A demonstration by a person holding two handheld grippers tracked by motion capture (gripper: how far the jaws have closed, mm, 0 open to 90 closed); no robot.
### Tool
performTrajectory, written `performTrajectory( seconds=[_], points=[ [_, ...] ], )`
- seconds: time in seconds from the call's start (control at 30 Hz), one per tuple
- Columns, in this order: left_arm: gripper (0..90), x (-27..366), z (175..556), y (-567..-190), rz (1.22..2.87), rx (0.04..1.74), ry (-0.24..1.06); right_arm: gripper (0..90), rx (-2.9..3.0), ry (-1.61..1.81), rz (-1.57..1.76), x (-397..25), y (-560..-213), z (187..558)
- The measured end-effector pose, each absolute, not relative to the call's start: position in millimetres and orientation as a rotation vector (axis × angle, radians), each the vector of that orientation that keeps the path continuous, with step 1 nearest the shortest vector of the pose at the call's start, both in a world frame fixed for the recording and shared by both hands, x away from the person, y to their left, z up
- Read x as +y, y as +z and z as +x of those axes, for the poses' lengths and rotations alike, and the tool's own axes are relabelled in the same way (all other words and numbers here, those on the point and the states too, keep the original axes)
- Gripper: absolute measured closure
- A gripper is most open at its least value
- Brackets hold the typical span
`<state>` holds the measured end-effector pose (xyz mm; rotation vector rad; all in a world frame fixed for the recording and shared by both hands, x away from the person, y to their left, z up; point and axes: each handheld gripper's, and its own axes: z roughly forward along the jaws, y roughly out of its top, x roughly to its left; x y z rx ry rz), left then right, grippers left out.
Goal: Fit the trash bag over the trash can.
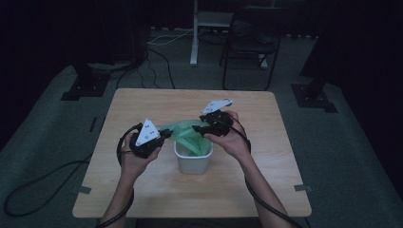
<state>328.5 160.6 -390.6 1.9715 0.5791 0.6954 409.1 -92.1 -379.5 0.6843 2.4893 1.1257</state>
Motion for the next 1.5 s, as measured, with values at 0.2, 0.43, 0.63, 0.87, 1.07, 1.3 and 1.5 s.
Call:
performTrajectory(
  seconds=[0.2,0.43,0.63,0.87,1.07,1.3,1.5],
  points=[
    [90.0,162.8,321.3,-391.4,1.987,0.565,0.702,85.0,2.498,1.16,0.804,-102.8,-378.7,420.6],
    [90.0,175.0,314.6,-401.1,1.982,0.599,0.682,90.0,2.419,1.199,0.996,-126.3,-376.9,431.7],
    [90.0,190.9,309.2,-410.4,1.96,0.649,0.651,90.0,2.408,1.161,1.091,-137.7,-383.5,437.7],
    [90.0,200.5,307.4,-424.4,1.961,0.697,0.618,90.0,2.405,1.124,1.181,-148.0,-396.8,442.4],
    [90.0,199.1,308.5,-430.4,1.964,0.713,0.598,90.0,2.397,1.116,1.249,-156.6,-406.0,444.8],
    [77.3,196.6,309.3,-429.3,1.974,0.703,0.574,88.1,2.412,1.128,1.243,-158.0,-408.1,443.2],
    [61.3,201.3,305.6,-414.5,1.925,0.668,0.587,76.6,2.416,1.209,1.185,-159.6,-397.1,433.4]
  ],
)
